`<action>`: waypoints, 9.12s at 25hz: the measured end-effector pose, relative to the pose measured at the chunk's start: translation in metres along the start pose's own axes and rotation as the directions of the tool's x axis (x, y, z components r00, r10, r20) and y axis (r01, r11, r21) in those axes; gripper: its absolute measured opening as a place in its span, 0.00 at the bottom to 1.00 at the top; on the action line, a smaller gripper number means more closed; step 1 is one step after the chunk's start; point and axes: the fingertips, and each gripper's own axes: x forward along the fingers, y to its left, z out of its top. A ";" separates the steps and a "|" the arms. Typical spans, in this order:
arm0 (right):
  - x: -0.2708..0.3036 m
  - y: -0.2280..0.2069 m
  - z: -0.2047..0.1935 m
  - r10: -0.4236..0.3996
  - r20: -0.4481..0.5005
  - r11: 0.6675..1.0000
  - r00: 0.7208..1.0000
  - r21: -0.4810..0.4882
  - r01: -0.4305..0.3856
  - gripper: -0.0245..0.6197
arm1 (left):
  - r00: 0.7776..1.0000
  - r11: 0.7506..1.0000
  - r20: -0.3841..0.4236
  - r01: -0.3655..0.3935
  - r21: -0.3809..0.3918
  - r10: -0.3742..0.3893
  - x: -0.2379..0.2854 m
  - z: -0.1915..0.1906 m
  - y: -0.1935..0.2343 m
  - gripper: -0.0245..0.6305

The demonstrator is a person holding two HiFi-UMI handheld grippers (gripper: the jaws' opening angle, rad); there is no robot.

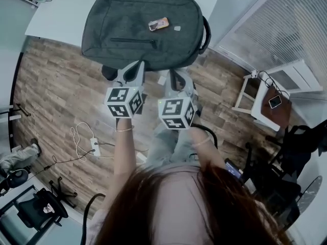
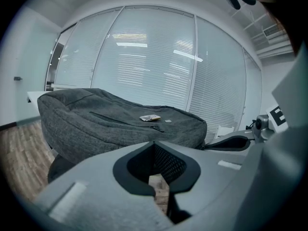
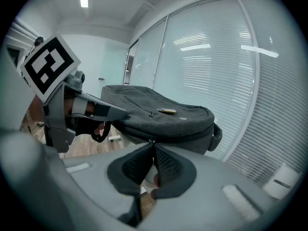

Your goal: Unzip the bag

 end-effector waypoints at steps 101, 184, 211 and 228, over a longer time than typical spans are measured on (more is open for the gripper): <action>0.007 -0.127 0.009 0.258 -0.064 0.948 0.964 -0.174 -0.266 0.06 | 0.999 0.982 -0.022 0.030 0.188 -0.026 0.025 0.052 -0.081 0.15; 0.082 -0.191 0.038 0.395 -0.183 0.807 0.900 -0.399 -0.435 0.06 | 0.800 0.856 -0.431 0.506 0.111 -0.417 0.100 0.032 -0.153 0.13; 0.128 -0.211 0.059 0.382 -0.087 0.783 0.920 -0.499 -0.372 0.06 | 0.824 0.867 -0.400 0.483 0.124 -0.402 0.097 0.031 -0.151 0.14; 0.154 -0.218 0.072 0.413 -0.045 0.759 0.909 -0.535 -0.371 0.06 | 0.813 0.856 -0.392 0.506 0.109 -0.430 0.098 0.031 -0.153 0.14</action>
